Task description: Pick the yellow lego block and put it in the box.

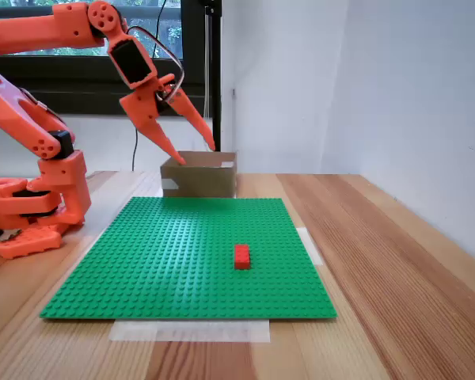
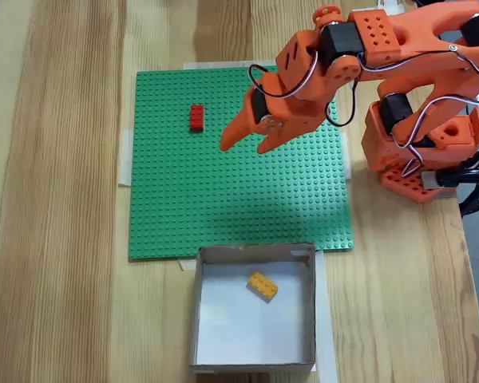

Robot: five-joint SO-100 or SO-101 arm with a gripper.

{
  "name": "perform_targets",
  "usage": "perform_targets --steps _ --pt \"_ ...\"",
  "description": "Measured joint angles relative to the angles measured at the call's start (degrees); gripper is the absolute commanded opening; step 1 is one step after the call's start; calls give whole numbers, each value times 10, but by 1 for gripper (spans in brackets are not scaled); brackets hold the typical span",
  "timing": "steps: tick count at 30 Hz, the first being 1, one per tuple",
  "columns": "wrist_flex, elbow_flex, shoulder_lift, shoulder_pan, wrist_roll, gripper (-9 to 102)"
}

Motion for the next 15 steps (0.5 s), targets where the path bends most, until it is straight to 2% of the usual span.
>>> perform_targets --steps 6,15 --pt "-80 144 127 40 -7 22" --pt "-129 250 242 74 -2 19"
